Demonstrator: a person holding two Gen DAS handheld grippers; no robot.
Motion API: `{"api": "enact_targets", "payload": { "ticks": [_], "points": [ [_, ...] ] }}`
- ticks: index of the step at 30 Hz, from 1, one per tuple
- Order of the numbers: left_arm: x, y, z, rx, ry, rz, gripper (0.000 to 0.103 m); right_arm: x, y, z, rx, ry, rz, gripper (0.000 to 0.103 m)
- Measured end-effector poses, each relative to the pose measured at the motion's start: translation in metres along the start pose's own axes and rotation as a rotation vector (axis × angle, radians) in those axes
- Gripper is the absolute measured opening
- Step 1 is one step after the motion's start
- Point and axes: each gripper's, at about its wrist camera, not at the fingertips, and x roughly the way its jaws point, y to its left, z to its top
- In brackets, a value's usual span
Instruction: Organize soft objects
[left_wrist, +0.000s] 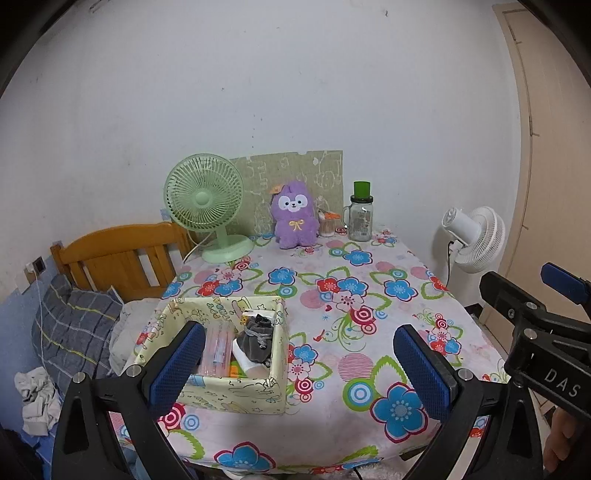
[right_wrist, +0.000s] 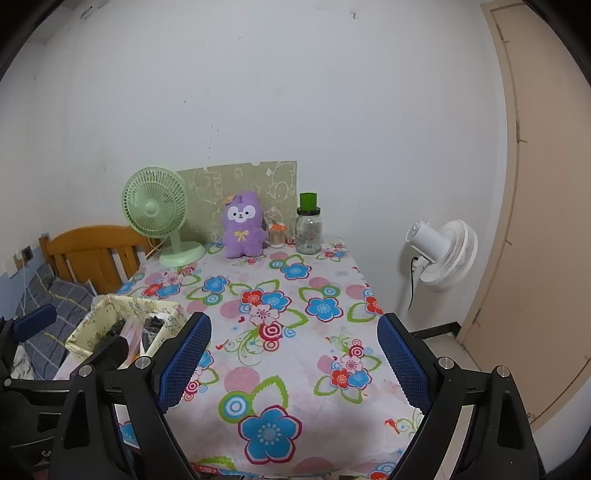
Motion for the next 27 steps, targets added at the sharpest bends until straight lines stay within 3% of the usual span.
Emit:
{"api": "enact_targets", "payload": {
  "ticks": [27],
  "points": [
    [-0.017,0.01,-0.003,-0.031,-0.036,0.018,0.103,-0.022,-0.001,-0.008,0.01,-0.014,0.029,0.097]
  ]
}}
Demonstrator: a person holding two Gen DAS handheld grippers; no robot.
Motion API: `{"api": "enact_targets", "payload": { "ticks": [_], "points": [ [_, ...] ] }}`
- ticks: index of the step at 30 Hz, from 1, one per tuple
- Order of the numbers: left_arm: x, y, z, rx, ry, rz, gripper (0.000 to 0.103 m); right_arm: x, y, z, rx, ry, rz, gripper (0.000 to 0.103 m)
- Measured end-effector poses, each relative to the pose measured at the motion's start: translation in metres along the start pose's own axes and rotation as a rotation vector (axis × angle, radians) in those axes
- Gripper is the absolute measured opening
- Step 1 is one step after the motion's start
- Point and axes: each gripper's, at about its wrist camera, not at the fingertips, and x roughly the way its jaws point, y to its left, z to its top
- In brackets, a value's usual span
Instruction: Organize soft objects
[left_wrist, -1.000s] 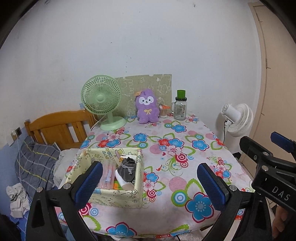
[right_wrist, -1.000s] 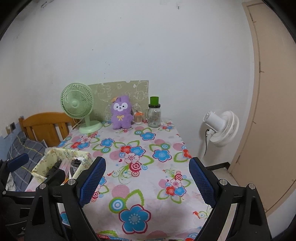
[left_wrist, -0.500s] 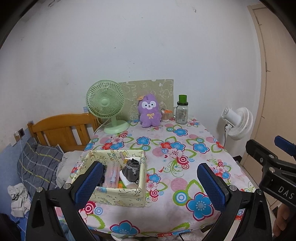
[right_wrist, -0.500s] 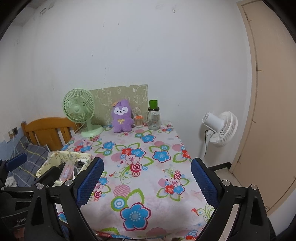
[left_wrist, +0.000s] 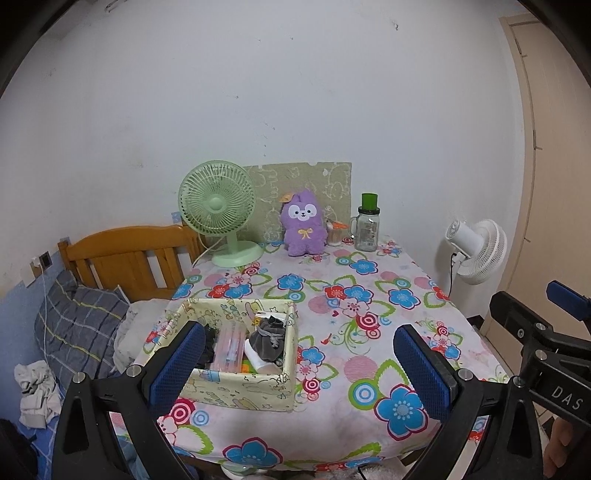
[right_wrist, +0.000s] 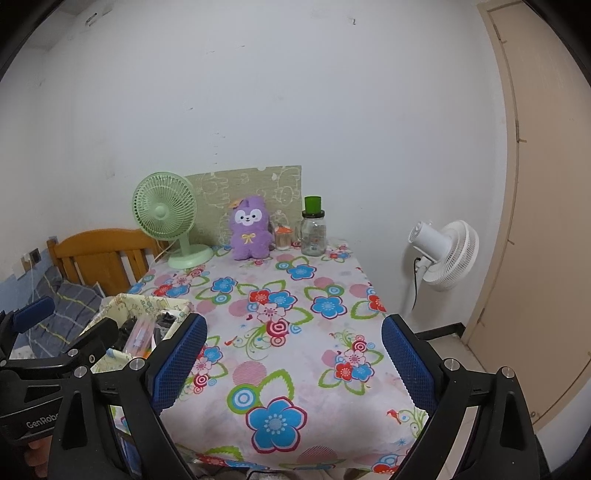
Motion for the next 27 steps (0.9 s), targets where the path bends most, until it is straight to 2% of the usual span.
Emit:
{"api": "enact_targets", "payload": {
  "ticks": [27],
  "points": [
    [-0.0039,0.0038,0.0008,-0.015,-0.003,0.002,0.103,-0.0006,0.0001,0.0017,-0.011,-0.016,0.011,0.097]
  ]
}}
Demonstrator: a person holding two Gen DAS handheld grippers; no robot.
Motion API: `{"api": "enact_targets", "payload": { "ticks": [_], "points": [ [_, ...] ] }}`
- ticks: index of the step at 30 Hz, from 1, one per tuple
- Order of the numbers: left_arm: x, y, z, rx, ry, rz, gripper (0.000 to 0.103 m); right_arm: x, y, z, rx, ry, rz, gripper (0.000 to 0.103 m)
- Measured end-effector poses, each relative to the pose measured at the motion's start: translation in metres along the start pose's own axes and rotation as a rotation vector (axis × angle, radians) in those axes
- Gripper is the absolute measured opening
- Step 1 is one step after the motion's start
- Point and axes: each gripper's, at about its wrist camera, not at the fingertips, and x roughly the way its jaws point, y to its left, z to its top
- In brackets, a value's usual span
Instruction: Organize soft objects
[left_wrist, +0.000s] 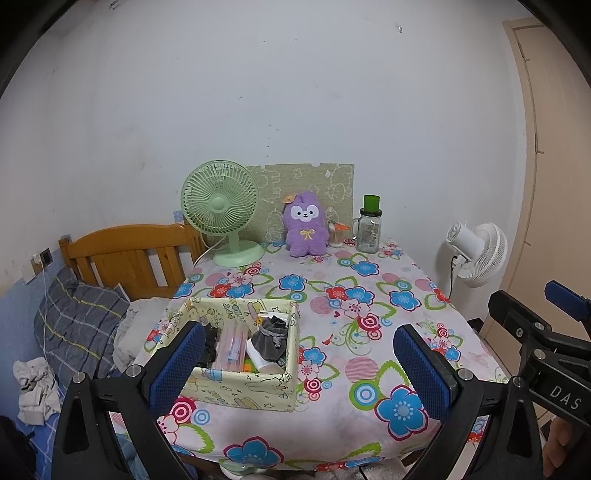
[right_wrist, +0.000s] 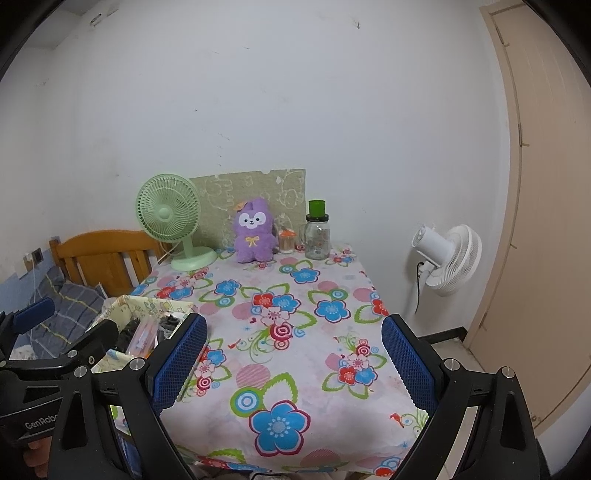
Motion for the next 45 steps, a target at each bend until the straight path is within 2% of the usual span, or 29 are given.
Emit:
{"api": "enact_targets", "payload": {
  "ticks": [45],
  "points": [
    [-0.0008,-0.0055,-0.0025,0.003,-0.015,0.016,0.103,-0.0002,0.0001,-0.0033,0.006,0.004,0.004,0.097]
  ]
}}
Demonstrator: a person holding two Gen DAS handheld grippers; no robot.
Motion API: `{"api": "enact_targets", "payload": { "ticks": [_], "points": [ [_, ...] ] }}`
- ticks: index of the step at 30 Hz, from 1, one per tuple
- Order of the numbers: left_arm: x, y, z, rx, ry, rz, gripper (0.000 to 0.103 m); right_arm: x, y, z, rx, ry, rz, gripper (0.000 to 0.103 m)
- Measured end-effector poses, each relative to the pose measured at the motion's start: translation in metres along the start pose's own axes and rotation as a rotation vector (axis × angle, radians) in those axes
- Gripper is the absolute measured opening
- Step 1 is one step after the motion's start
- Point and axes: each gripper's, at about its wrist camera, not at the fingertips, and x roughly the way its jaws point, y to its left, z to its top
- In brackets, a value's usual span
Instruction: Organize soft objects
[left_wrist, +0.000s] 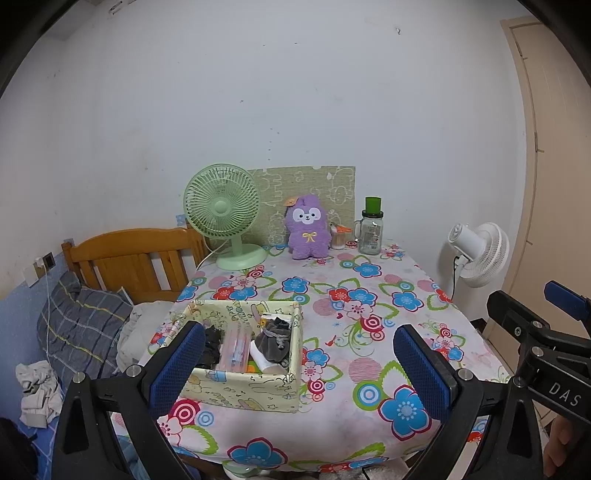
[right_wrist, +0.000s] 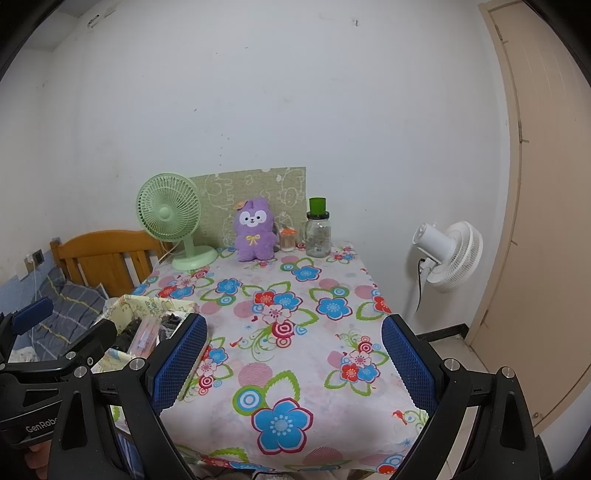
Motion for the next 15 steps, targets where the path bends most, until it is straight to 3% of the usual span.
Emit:
{"api": "enact_targets", "payload": {
  "ticks": [15],
  "points": [
    [-0.0025,0.0049,0.0002,0.001,-0.003,0.006,0.103,0.0005,0.0016,-0.0015,-0.001,0.003,0.001,0.097]
  ]
}}
